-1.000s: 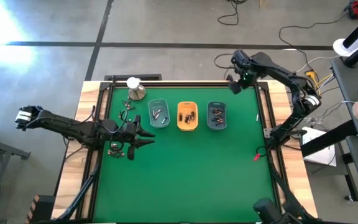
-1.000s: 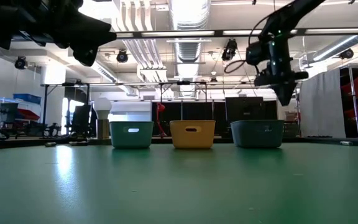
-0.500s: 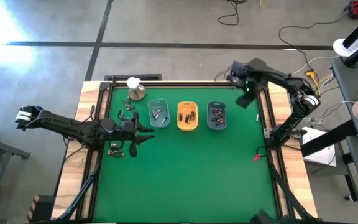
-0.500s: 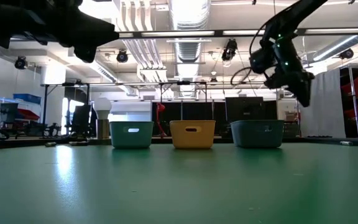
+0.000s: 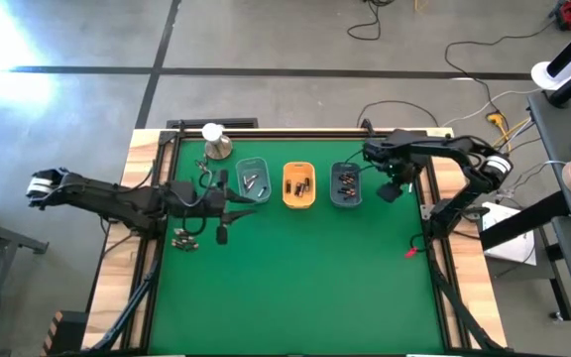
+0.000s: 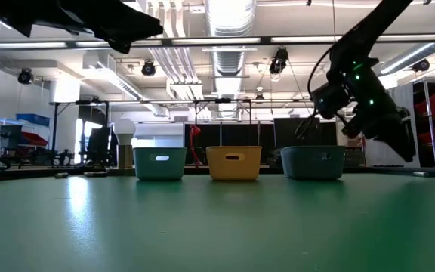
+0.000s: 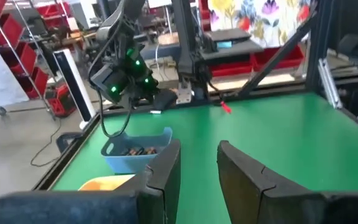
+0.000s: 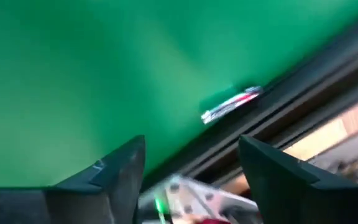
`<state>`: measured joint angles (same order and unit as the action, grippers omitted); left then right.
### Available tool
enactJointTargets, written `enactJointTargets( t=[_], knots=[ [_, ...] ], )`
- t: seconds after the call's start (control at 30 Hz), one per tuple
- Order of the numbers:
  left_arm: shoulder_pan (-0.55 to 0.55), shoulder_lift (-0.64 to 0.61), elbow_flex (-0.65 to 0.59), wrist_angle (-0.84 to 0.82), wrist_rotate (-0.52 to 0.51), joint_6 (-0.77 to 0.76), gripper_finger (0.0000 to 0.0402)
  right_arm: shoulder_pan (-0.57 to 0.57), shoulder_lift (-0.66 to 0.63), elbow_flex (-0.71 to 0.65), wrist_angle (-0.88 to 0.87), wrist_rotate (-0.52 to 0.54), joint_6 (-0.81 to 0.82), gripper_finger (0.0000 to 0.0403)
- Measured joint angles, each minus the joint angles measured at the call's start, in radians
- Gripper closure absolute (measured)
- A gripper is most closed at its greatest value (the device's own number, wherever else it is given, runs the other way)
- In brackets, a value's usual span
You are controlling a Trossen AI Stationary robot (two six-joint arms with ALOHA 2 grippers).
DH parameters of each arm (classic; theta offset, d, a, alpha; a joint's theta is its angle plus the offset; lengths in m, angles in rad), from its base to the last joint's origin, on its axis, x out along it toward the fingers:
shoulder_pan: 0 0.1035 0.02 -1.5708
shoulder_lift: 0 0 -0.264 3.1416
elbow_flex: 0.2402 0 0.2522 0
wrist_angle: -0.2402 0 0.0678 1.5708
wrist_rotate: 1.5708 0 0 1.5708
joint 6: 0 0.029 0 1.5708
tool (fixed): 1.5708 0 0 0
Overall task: Sort batteries
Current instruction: Put the silver battery into the green bin
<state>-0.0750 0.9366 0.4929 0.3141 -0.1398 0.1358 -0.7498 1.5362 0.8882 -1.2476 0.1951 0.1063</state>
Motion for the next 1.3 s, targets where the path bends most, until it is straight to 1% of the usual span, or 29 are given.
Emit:
enactJointTargets(
  t=[0.07, 0.2, 0.27, 0.33, 0.5, 0.73, 0.9, 1.0, 1.13, 1.3],
  knots=[
    [0.000, 0.027, 0.005, -0.002, 0.000, 0.009, 0.0315, -0.017, -0.009, -0.022, 0.027, 0.009, 0.114, 0.0140],
    [0.000, 0.074, 0.033, -0.001, -0.005, 0.003, 0.0315, -0.048, -0.031, -0.061, 0.081, -0.127, 0.293, 0.0135],
    [0.000, 0.096, 0.049, -0.001, -0.005, -0.006, 0.0315, -0.062, -0.039, -0.081, 0.109, -0.146, 0.355, 0.0142],
    [0.000, 0.115, 0.059, -0.003, -0.006, -0.010, 0.0315, -0.072, -0.051, -0.100, 0.141, -0.119, 0.408, 0.0154],
    [-0.002, 0.130, 0.067, -0.030, -0.006, -0.007, 0.0315, -0.091, -0.084, -0.143, 0.167, 0.002, 0.531, 0.0189],
    [-0.005, 0.075, 0.053, -0.046, -0.007, -0.002, 0.0315, -0.133, -0.207, -0.279, 0.338, -0.021, 0.693, 0.0231],
    [-0.005, 0.026, 0.038, -0.062, -0.008, -0.005, 0.0315, -0.173, -0.330, -0.350, 0.425, -0.034, 0.723, 0.0258],
    [-0.005, 0.013, 0.034, -0.062, -0.007, -0.005, 0.0315, -0.208, -0.381, -0.368, 0.475, 0.014, 0.736, 0.0272],
    [-0.005, 0.008, 0.033, -0.062, -0.007, -0.011, 0.0315, -0.239, -0.419, -0.411, 0.505, 0.037, 0.790, 0.0284],
    [-0.005, 0.010, 0.032, -0.061, -0.007, -0.013, 0.0315, -0.258, -0.429, -0.484, 0.639, 0.002, 0.848, 0.0284]
  ],
)
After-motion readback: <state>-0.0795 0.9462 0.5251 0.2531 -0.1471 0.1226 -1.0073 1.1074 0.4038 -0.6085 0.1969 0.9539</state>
